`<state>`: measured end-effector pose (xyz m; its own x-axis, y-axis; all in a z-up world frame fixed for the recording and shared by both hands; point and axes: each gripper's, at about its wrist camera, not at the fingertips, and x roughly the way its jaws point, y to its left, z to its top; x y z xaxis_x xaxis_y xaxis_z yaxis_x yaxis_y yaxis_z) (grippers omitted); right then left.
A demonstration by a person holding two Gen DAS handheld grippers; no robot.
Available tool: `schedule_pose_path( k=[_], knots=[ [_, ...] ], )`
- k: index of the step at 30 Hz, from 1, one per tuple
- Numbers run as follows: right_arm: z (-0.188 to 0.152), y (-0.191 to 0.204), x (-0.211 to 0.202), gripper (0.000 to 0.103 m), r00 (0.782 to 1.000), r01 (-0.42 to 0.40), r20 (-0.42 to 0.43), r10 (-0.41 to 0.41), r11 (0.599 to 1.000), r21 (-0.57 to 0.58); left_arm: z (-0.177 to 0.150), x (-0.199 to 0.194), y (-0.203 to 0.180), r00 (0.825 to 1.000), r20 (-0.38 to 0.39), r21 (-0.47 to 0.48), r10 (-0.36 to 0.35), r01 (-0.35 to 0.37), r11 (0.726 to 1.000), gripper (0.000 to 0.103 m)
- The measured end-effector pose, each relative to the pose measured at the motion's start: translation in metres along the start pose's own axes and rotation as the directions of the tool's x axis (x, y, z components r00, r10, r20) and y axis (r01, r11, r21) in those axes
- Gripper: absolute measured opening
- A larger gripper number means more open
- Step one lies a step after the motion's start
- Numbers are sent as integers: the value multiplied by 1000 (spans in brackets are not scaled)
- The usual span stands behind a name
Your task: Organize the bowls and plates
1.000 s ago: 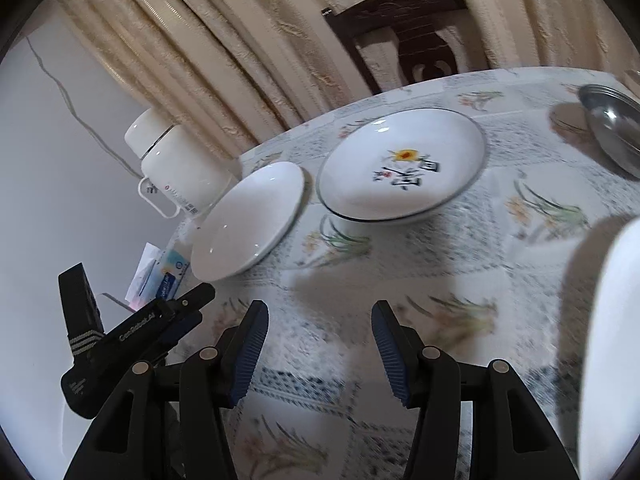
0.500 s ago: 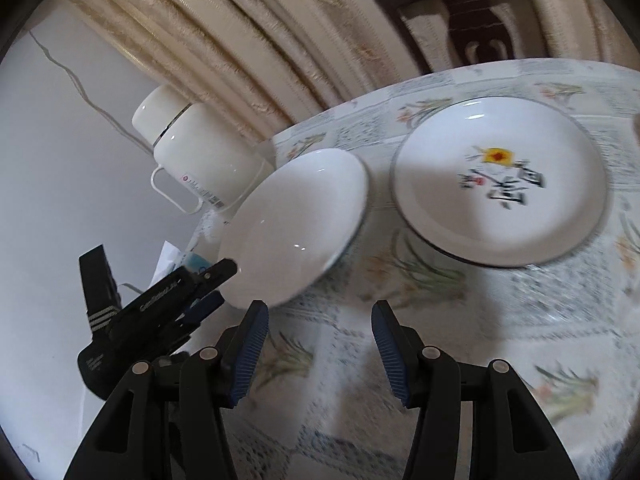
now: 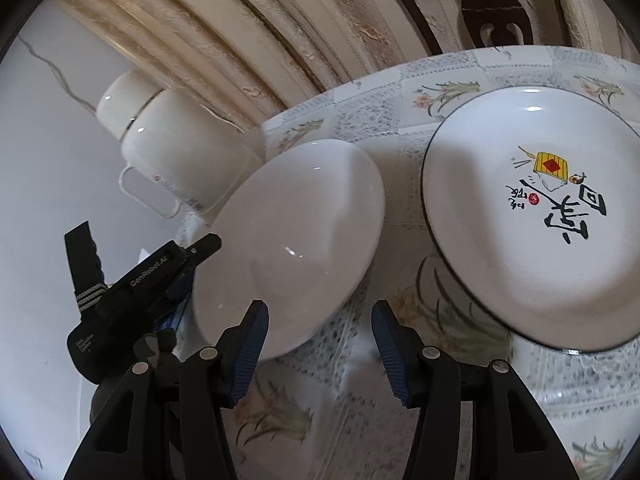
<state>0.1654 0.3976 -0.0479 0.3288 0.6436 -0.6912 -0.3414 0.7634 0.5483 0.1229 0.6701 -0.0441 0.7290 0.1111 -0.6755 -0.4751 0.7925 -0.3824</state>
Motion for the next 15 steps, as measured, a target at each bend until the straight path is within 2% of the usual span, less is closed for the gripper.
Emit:
schedule_pose_path(
  k=[6,12,15],
  knots=[
    [4,-3,13,57,999,28,-14,-29,1000,-10,4,12,-9,1000,3,83,3,-4,997,40],
    [9,3,21,56,999,43,7,-43,998,-36,4,18,-17,1000,-5,134,-1,2,991,39],
    [10,9,26,49,998,65,17,-64,995,-79,4,20,-20,1000,-11,151,-12,13,989,39]
  ],
)
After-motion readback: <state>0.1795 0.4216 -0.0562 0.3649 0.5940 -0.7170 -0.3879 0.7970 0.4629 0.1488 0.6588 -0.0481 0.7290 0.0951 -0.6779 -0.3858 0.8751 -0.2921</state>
